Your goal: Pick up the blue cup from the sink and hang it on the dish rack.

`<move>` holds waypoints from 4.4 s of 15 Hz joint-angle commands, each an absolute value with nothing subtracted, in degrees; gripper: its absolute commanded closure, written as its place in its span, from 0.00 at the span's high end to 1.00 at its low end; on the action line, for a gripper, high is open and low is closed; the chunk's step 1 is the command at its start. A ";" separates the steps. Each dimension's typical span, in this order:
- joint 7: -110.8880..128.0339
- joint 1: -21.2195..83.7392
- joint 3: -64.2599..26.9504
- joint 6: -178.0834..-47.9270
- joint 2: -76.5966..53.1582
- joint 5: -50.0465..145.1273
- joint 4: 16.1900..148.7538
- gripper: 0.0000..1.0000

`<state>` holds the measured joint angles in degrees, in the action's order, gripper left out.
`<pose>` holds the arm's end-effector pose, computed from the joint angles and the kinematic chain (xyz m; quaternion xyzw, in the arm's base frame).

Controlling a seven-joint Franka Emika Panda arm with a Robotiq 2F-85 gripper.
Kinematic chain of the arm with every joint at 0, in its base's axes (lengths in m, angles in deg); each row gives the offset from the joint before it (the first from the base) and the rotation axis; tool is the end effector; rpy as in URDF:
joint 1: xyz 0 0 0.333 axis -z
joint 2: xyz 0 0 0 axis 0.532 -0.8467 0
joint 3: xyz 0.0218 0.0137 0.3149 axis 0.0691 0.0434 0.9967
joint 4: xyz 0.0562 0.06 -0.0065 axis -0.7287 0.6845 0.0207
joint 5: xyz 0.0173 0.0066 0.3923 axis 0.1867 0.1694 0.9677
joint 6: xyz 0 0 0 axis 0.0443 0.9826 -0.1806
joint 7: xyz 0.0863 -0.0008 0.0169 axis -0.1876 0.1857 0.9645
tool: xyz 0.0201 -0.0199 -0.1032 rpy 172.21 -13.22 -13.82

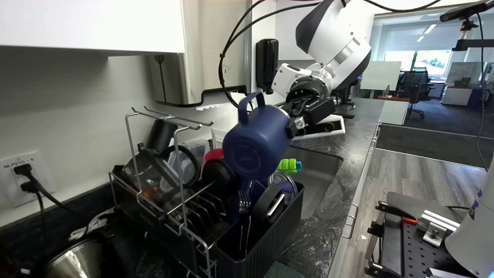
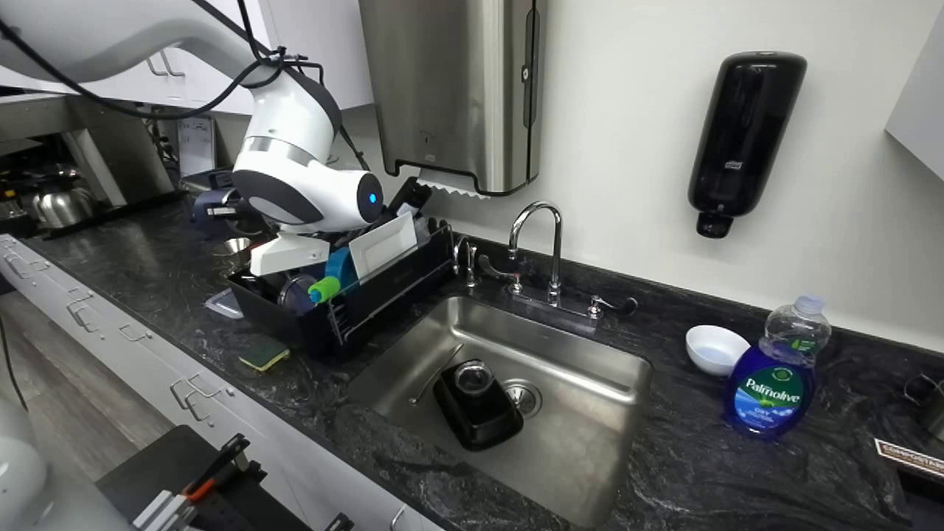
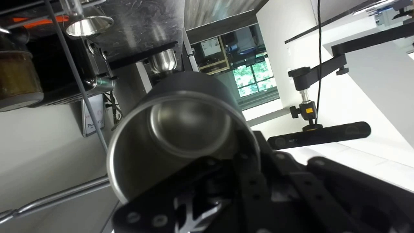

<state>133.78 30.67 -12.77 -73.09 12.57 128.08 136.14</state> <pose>0.3972 0.1209 0.3390 -0.5877 -0.5084 -0.3271 0.5377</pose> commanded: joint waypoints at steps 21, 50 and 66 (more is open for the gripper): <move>133.51 30.44 -12.34 -73.00 12.91 128.90 136.99 0.02; 125.65 26.72 -7.78 -83.32 9.60 142.87 135.57 0.02; 122.87 26.76 -8.25 -83.02 6.40 143.46 133.86 0.02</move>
<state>123.62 26.87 -8.13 -82.79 7.57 142.17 134.81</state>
